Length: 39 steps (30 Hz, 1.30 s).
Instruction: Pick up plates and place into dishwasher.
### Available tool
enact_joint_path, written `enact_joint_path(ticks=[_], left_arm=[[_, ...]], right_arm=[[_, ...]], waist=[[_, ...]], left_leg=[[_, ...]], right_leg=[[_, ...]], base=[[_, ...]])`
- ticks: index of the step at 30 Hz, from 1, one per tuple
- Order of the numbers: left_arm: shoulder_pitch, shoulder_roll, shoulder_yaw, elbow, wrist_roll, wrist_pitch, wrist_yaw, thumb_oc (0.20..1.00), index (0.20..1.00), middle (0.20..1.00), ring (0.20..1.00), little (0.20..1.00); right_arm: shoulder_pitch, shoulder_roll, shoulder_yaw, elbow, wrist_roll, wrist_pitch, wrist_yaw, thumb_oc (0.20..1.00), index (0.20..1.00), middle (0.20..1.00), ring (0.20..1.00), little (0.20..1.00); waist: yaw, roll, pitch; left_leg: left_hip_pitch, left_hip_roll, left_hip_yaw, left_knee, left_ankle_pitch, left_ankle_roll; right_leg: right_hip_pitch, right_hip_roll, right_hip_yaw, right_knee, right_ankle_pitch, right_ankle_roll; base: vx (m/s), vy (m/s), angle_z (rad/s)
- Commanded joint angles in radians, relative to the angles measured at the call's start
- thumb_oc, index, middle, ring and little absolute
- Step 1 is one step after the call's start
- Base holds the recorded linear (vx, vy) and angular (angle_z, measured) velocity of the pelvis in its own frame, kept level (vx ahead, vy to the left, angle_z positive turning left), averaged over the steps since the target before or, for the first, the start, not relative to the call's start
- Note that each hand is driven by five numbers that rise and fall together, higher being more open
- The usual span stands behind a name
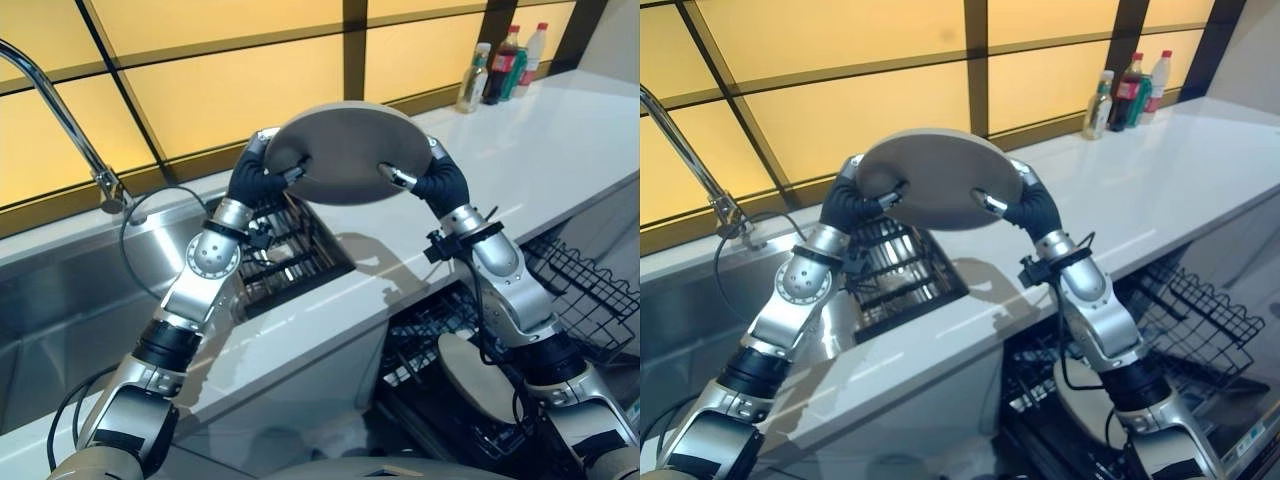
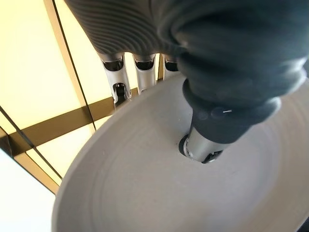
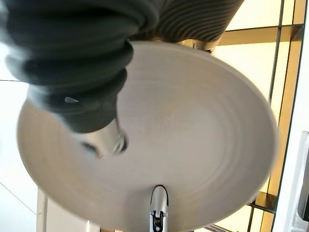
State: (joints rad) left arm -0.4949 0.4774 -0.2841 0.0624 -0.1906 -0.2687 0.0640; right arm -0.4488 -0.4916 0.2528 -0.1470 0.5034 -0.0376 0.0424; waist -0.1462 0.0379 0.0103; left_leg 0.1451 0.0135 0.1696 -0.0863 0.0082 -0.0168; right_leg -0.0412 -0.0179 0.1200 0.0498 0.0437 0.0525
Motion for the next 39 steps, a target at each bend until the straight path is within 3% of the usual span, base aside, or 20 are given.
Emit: enact_joint_path(ticks=[1,11,12,13,25,32,39], left_arm=[[-0.119,-0.011,-0.036,0.007,-0.032,-0.032,0.009,0.200,0.200,0.200,0.200,0.200],[-0.121,-0.008,-0.031,0.002,-0.049,-0.022,-0.002,0.200,0.200,0.200,0.200,0.200],[-0.117,-0.005,-0.027,0.000,-0.067,-0.013,-0.008,0.689,0.689,0.689,0.689,0.689],[-0.113,-0.005,-0.023,0.000,-0.090,-0.006,-0.009,1.000,1.000,1.000,1.000,1.000],[0.002,-0.072,0.045,-0.095,-0.252,0.031,-0.073,1.000,1.000,1.000,1.000,1.000],[-0.067,-0.097,-0.013,-0.107,-0.315,0.101,-0.084,1.000,1.000,1.000,1.000,1.000],[-0.051,-0.189,-0.089,-0.150,-0.445,0.134,-0.142,1.000,1.000,1.000,1.000,1.000]], right_arm=[[-0.140,0.039,0.032,-0.035,0.007,-0.021,0.021,0.200,0.200,0.200,0.200,0.200],[-0.113,0.038,0.026,-0.027,-0.017,-0.035,0.033,0.200,0.200,0.200,0.200,0.200],[-0.099,0.028,0.018,-0.026,-0.023,-0.041,0.029,0.200,0.200,0.200,0.200,0.200],[-0.086,0.021,0.009,-0.024,-0.027,-0.045,0.025,0.200,0.200,0.200,0.200,0.200],[0.146,-0.037,-0.225,-0.032,-0.097,-0.118,-0.080,0.200,0.200,0.200,0.200,0.200],[0.205,-0.049,-0.294,0.008,-0.084,-0.144,-0.145,0.200,0.200,0.200,0.200,0.200],[0.276,-0.015,-0.337,0.026,-0.128,-0.165,-0.227,0.200,0.200,0.200,0.200,0.200]], waist=[[0.015,-0.039,-0.034],[0.008,-0.038,-0.032],[0.004,-0.037,-0.031],[-0.001,-0.037,-0.030],[-0.067,-0.033,-0.009],[-0.114,-0.031,0.004],[-0.150,-0.026,0.009]], left_leg=[[-0.083,-0.031,-0.076,0.074,-0.049,0.054],[-0.083,-0.026,-0.067,0.078,-0.053,0.054],[-0.082,-0.025,-0.065,0.077,-0.054,0.055],[-0.080,-0.024,-0.061,0.077,-0.054,0.055],[-0.065,-0.020,-0.019,0.073,-0.063,0.066],[-0.054,-0.018,0.013,0.069,-0.067,0.075],[-0.046,-0.015,0.041,0.065,-0.074,0.080]], right_leg=[[-0.009,-0.046,0.004,0.076,0.006,0.092],[-0.011,-0.044,0.006,0.080,-0.002,0.090],[-0.013,-0.044,0.008,0.082,-0.001,0.091],[-0.015,-0.043,0.009,0.087,0.000,0.092],[-0.039,-0.035,0.050,0.108,0.025,0.106],[-0.051,-0.034,0.064,0.118,0.031,0.118],[-0.059,-0.032,0.077,0.113,0.041,0.126]], base=[[0.00,0.000,0.00],[0.00,0.000,0.00],[0.00,0.000,0.00],[0.00,0.000,0.00],[0.00,-0.017,-0.06],[0.00,-0.033,-0.18],[0.00,-0.032,-0.11]])
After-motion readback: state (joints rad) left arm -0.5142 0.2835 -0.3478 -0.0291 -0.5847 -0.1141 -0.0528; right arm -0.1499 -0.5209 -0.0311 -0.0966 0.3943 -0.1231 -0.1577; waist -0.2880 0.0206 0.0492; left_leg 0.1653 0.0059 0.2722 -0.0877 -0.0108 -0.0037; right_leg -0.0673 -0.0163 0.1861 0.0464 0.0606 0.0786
